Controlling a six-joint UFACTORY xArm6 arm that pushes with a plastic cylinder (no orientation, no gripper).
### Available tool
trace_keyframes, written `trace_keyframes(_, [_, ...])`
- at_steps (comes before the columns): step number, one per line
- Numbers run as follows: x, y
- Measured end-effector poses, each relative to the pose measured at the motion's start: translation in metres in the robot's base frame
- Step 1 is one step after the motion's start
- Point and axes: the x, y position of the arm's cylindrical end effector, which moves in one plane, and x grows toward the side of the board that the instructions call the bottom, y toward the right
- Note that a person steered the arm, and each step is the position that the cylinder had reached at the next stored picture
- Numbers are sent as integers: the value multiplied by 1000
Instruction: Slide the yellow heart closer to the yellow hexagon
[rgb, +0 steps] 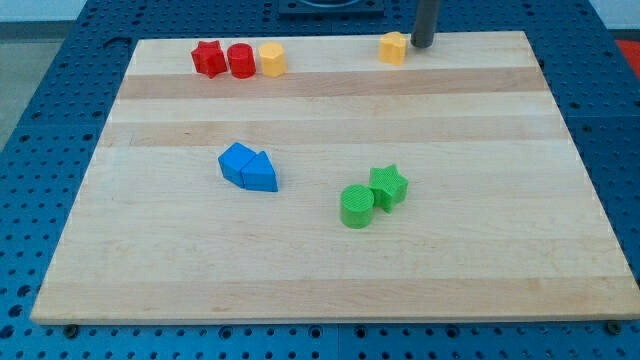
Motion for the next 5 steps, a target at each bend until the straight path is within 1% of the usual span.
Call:
trace_keyframes(1, [8,-14])
trace_keyframes(4, [8,-138])
trace_keyframes(5, [9,-138])
